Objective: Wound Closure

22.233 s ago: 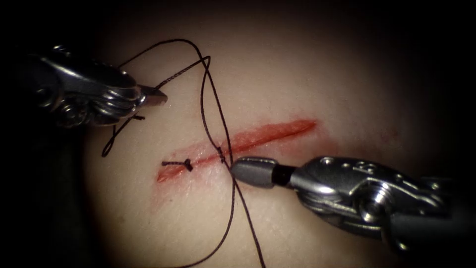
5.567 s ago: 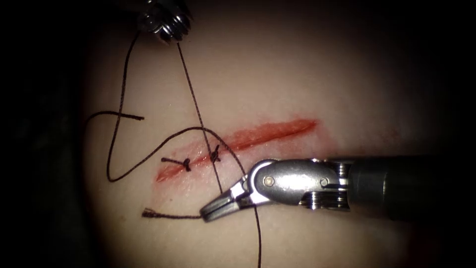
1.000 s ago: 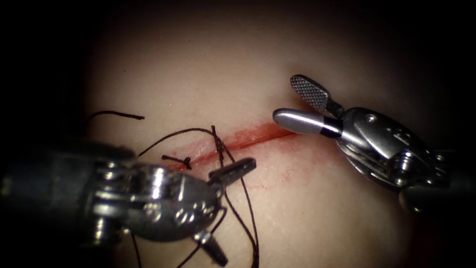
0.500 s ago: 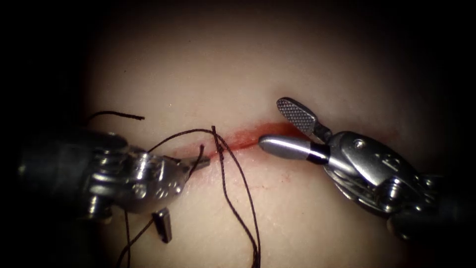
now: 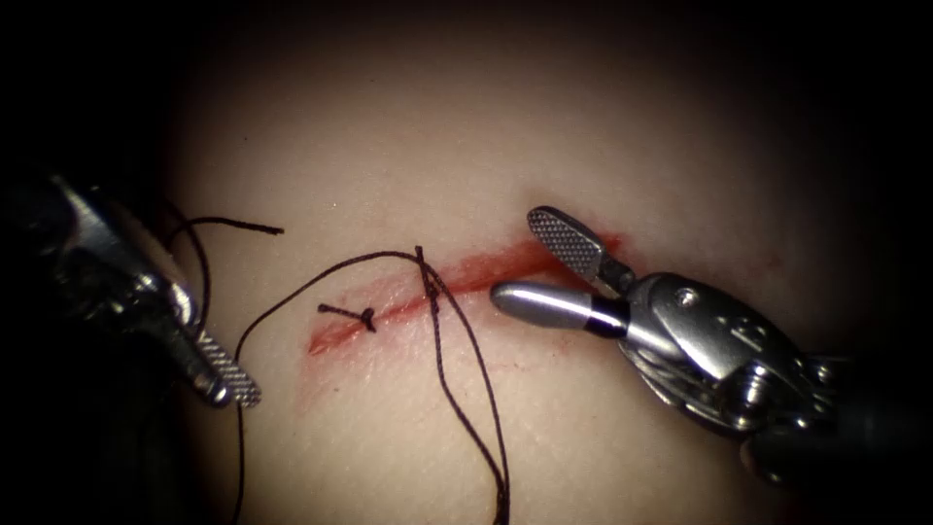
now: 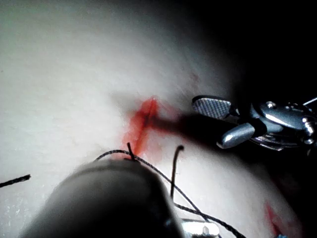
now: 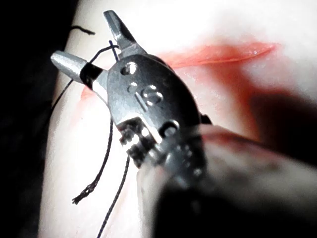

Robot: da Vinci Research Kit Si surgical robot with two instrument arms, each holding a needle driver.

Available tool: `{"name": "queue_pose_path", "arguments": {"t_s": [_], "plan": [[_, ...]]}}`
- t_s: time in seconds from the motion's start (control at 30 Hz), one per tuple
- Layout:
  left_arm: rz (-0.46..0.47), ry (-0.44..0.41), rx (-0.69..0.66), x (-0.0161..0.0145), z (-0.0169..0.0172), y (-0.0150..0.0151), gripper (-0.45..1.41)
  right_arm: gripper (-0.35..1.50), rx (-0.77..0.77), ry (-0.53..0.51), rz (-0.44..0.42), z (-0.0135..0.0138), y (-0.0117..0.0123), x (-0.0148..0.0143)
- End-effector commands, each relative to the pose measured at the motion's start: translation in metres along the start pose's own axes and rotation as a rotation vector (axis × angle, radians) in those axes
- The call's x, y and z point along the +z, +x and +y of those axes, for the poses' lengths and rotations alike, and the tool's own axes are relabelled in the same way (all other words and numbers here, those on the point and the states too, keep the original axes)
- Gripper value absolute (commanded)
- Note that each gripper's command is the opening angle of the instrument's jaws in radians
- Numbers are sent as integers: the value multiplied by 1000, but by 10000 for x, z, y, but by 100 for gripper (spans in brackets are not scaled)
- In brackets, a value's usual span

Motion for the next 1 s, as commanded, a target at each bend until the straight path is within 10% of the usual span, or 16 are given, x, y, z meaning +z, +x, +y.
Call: {"name": "queue_pose_path", "arguments": {"t_s": [0.03,0.07,0.23,0.43,0.6,1.0], "plan": [[36,-1,-84,2,-4,10,62,115,4,3,1,-2,-5,8],[149,-22,-186,3,-4,22,39,116,3,3,1,-2,-7,9],[594,-127,-121,14,-9,59,42,121,10,4,1,-2,-11,11],[764,-233,-171,9,-7,78,66,126,9,4,1,-6,-13,13],[847,-322,-309,6,-3,81,51,130,31,6,-1,-17,-16,19],[1032,-309,-260,9,-3,96,59,115,209,-11,-1,-55,-35,53]]}}
